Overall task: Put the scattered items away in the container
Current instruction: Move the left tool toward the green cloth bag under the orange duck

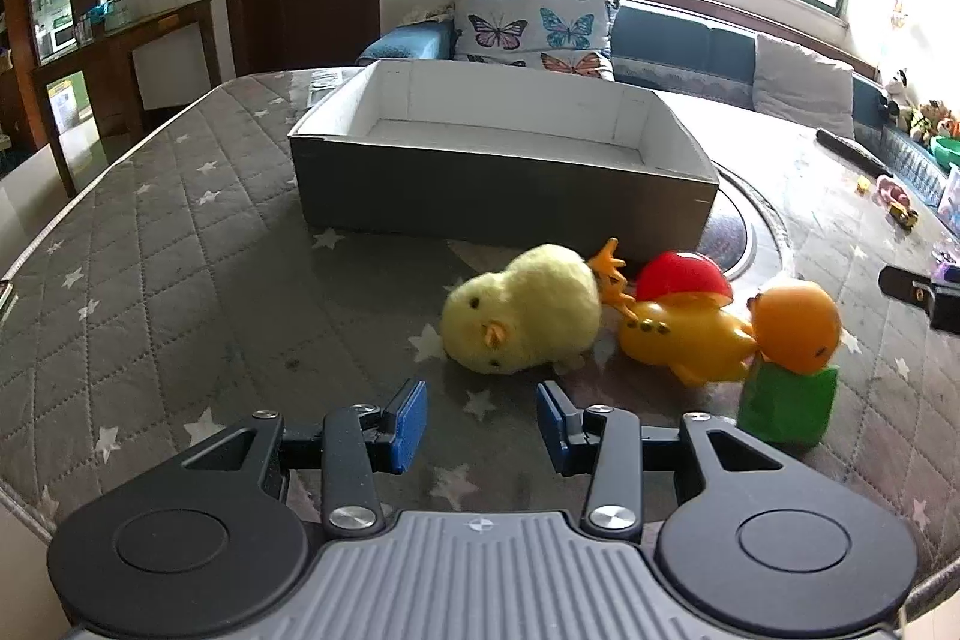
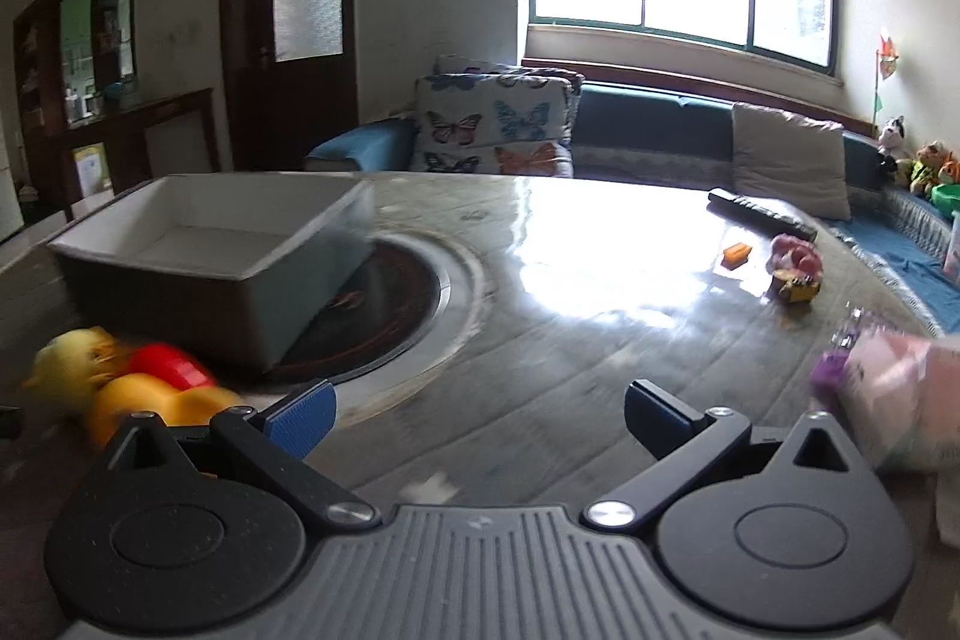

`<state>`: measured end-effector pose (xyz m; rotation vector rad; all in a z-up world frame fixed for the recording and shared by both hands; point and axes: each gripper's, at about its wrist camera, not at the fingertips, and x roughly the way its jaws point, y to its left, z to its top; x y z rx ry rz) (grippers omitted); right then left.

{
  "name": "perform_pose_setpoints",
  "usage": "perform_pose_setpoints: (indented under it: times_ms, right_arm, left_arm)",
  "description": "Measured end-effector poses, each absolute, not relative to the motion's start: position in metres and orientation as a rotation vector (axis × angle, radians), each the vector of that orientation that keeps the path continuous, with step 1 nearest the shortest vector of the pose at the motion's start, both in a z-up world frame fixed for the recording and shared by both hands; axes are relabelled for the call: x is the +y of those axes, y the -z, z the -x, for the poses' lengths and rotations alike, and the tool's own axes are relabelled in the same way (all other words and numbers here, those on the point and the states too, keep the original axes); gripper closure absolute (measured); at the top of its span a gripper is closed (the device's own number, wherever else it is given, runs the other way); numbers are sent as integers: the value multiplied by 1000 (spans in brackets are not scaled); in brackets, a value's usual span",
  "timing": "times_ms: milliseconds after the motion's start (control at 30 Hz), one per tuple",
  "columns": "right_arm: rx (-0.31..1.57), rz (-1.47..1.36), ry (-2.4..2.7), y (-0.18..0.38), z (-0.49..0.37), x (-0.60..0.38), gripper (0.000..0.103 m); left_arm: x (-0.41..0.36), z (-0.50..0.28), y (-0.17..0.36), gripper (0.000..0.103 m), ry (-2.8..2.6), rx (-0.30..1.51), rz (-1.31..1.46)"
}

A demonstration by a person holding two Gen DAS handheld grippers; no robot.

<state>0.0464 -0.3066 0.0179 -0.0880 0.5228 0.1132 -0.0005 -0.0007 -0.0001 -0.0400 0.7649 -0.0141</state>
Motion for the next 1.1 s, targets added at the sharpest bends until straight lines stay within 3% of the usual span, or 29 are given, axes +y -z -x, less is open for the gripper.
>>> perform_pose_setpoints:
  times_ms: [1100]
  right_arm:
    - [743, 7, -246, -2, 56, -239, 0]
  left_arm:
    - [-39, 46, 15, 60, 35, 778, -45]
